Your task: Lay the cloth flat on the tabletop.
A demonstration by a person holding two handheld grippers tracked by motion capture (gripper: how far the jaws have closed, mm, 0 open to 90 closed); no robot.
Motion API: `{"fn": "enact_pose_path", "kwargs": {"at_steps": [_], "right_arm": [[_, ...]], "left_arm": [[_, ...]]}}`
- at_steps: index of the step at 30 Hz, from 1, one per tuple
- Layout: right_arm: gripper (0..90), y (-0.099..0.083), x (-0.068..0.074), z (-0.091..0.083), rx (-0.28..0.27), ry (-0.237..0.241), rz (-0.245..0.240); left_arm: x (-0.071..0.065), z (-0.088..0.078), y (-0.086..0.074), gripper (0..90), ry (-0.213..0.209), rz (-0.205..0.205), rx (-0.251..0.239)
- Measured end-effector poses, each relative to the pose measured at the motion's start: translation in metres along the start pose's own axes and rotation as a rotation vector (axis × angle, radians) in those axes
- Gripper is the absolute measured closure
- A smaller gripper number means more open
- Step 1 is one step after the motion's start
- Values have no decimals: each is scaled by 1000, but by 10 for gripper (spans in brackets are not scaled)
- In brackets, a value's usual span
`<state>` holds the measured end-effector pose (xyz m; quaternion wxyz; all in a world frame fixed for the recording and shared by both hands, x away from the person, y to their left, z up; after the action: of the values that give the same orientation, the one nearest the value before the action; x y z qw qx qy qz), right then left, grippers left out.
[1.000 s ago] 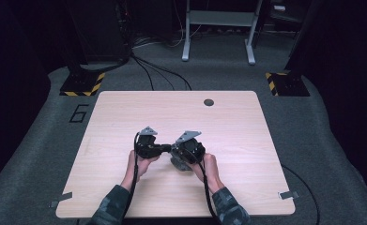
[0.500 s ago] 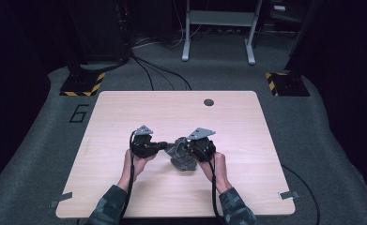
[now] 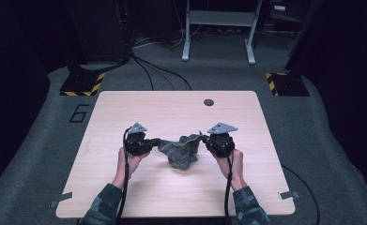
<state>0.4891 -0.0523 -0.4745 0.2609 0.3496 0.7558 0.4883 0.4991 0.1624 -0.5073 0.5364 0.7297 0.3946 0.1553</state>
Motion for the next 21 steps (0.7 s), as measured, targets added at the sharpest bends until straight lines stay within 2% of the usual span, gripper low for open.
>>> {"fn": "enact_pose_path", "kwargs": {"at_steps": [3,6,12,15,19,21], "right_arm": [[888,0,-8,-4,-3,-21,10],[888,3,-14,-10,-15,-36,13],[889,12,-21,-26,-50,-71,14],[889,18,-29,-35,-73,-92,17],[888,23,-35,-41,-85,-101,36],[888,26,-35,-43,-95,-104,26]], "left_arm": [[5,-4,5,895,17,-8,-9],[8,-11,16,895,26,4,-29],[11,-25,32,894,51,19,-57],[15,-29,37,894,64,14,-69],[16,-34,46,894,73,12,-85],[15,-39,52,894,77,11,-103]]}}
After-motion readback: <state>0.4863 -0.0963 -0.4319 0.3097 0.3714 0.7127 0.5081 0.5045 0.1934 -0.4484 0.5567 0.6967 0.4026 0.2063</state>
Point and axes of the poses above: each handheld gripper's, and its own axes: z roughly forward along the jaws, y roughly out of its top, x roughly to its left, the point moved 9 cm from there along z, roughly forward along the jaws, and after that the axes turned 12 degrees about -x, right-handed, at the moved point
